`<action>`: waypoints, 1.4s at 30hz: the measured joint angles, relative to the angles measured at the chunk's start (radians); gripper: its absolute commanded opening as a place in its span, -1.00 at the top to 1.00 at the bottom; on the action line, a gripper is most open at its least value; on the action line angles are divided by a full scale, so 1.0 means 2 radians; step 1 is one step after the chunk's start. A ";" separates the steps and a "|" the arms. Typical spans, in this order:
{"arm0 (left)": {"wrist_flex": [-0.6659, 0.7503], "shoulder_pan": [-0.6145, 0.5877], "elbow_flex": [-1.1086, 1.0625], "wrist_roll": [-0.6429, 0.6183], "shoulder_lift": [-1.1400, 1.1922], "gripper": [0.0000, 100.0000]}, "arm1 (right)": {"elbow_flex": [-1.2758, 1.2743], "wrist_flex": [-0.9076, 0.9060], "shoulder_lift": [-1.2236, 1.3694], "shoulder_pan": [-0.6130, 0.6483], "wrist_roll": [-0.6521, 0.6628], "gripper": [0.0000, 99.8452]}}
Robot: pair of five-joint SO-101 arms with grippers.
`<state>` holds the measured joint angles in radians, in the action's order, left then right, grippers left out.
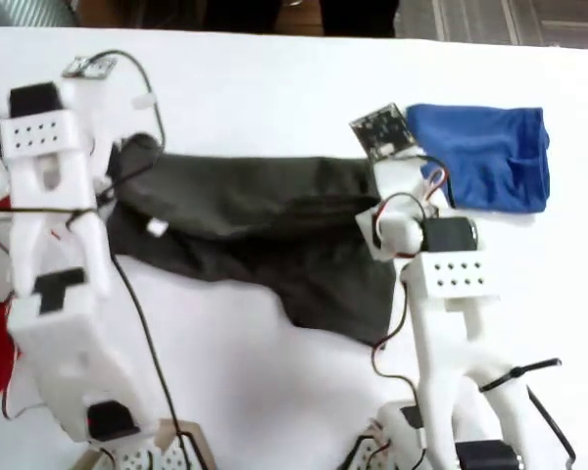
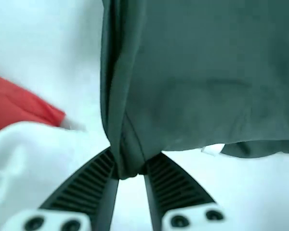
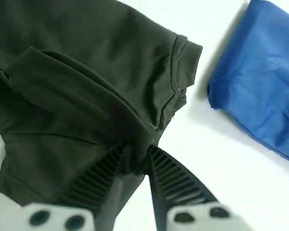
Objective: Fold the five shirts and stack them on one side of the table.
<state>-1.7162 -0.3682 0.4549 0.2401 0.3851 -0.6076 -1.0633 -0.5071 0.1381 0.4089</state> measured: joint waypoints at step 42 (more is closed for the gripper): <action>0.189 -0.021 -0.290 0.019 -0.059 0.92 | -0.285 -0.019 -0.248 0.000 0.002 0.79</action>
<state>-1.3387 -0.4097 -0.1250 0.2785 0.2670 -1.1784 -1.1017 -1.0027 0.1381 0.4135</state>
